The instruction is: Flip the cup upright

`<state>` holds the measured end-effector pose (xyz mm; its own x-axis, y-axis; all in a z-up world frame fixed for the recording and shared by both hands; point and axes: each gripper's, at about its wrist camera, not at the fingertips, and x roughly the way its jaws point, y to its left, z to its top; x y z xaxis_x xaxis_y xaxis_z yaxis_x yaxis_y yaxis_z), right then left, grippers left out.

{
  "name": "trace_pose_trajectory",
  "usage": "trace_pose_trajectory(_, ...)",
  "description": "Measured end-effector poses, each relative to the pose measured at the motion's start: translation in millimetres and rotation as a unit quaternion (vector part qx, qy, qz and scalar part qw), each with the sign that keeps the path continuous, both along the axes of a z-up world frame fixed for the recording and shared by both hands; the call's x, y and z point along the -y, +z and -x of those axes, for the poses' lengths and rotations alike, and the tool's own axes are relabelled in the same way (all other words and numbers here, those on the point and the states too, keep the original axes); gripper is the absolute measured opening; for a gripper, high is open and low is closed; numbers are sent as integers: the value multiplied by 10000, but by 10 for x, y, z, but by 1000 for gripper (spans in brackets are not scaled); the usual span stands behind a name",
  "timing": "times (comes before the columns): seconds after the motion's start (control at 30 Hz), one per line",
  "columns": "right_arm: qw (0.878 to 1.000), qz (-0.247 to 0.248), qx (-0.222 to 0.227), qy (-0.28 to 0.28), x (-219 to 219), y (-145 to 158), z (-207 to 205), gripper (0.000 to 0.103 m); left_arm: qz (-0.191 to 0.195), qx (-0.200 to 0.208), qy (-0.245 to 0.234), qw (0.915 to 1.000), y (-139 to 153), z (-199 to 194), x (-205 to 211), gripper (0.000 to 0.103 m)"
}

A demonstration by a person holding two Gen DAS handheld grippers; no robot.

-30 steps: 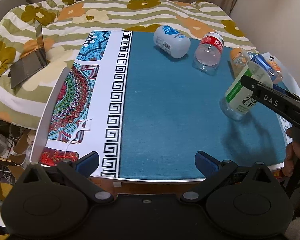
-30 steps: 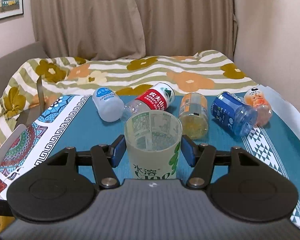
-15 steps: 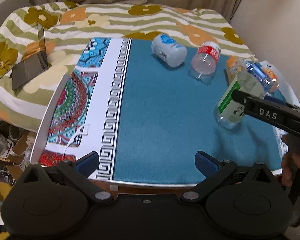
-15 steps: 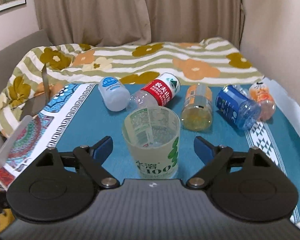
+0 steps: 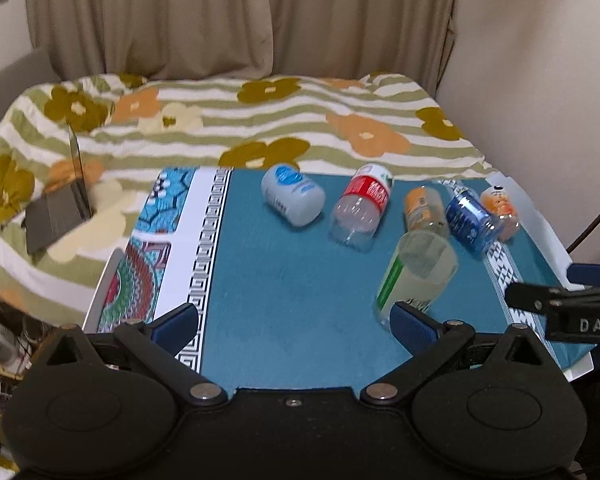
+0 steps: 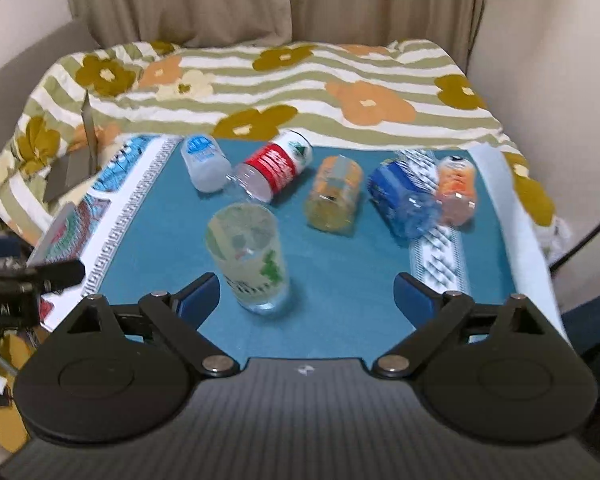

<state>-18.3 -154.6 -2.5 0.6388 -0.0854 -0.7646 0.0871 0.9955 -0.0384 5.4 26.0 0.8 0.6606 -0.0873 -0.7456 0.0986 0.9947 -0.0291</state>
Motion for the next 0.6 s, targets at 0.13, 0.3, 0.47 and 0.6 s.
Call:
trace_pose_trajectory(0.13, 9998, -49, -118, -175, 145, -1, 88, 103, -100, 122, -66, 9999, 7, 33, 123, 103)
trace_pose_trajectory(0.3, 9991, -20, -179, -376, 261, -26, 161, 103, -148, 178, -74, 9997, -11, 91, 196, 103)
trace_pose_trajectory(0.47, 9986, -13, -250, -459, 334, -59, 196, 103, -214, 234, -86, 9995, -16, 124, 247, 103)
trace_pose_trajectory(0.6, 9985, -40, -253, -488, 362, -63, 219, 103, -265, 275, -104, 9992, -9, 140, 272, 103)
